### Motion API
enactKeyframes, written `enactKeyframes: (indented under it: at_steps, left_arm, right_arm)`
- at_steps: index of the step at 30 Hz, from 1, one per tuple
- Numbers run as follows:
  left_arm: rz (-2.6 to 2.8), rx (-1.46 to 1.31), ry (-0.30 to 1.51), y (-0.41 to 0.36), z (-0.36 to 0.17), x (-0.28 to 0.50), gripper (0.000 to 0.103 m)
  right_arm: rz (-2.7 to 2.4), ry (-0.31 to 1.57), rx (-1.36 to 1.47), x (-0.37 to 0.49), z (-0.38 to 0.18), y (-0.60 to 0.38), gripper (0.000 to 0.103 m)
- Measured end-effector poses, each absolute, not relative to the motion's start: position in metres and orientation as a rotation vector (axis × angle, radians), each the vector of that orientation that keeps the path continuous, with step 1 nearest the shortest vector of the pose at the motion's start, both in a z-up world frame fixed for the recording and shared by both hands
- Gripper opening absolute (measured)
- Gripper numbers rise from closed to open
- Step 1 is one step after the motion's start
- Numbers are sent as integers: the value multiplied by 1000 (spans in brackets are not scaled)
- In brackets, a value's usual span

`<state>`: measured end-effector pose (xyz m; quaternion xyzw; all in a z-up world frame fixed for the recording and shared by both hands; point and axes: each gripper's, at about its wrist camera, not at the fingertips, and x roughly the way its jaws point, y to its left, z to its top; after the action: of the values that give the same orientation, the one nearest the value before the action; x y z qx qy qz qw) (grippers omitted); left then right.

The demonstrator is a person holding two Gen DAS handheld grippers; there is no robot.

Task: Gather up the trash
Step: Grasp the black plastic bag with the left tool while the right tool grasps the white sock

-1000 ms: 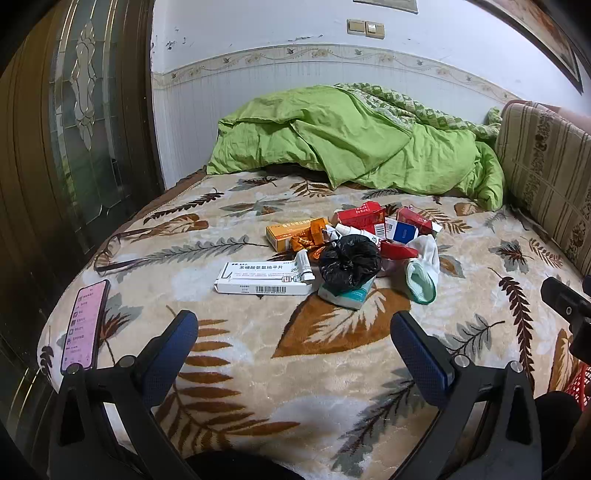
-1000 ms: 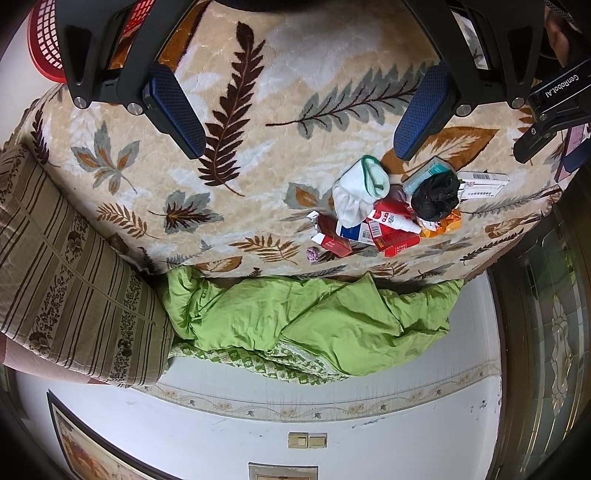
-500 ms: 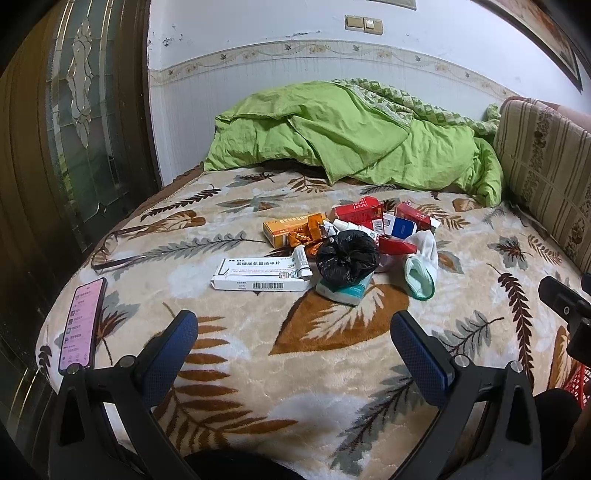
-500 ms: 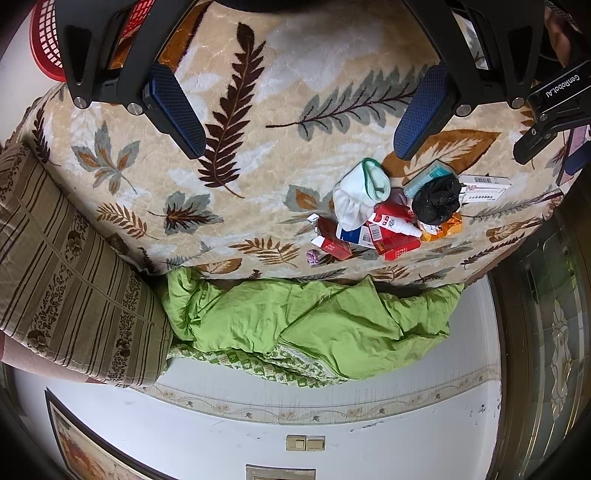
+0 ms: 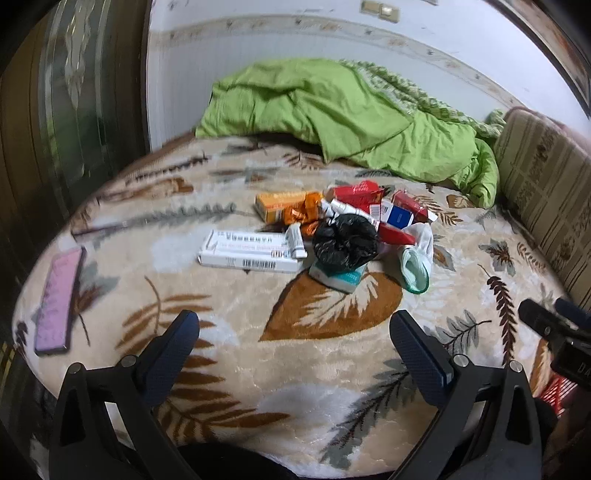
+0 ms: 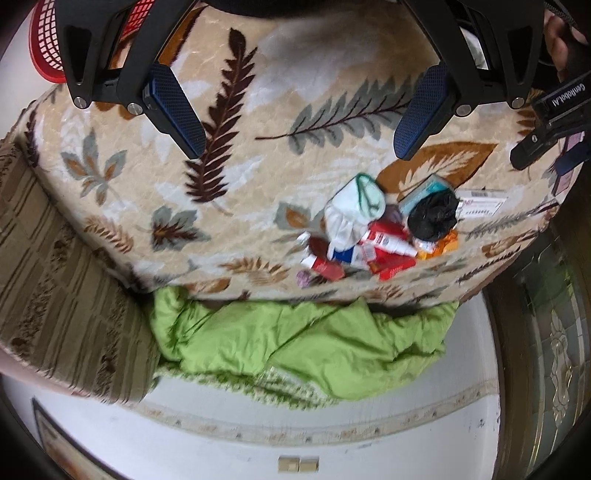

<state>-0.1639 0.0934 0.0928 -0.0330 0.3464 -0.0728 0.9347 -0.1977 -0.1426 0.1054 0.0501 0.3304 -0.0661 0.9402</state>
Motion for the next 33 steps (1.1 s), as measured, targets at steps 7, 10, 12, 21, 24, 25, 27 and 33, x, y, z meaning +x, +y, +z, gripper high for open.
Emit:
enactKeyframes:
  at_steps: [7,10,12,21,24,25,27,33]
  left_arm:
    - [-171,-218,873,117,85,-118,67]
    - [-178,-238,906,120,82,-101,46]
    - [-187,-257,922,122,80,-92,42]
    - [-279,-253,922,101,82,-65,41]
    - [-308,-242,926,86,81,-51,41]
    - [-311,-240,930,82,80,-47,41]
    - [-329,-241,942,71,77,-37,42]
    - [-317,-198,939,47,70,-20,49]
  right_arm:
    - [1,768,207,-163,97,-144,102]
    - [42,791,246,-140,94,-143,97]
    - [65,807,286,-124,91,-146,91]
    - [45,926,467,-50,53,-161,80]
    - [19,944,462,-29,39,-166,79]
    - [32,948,465,-25,37,-166,70]
    - [61,975,467,-21,29,-163,45]
    - [58,929,437,-34,37,-169,14]
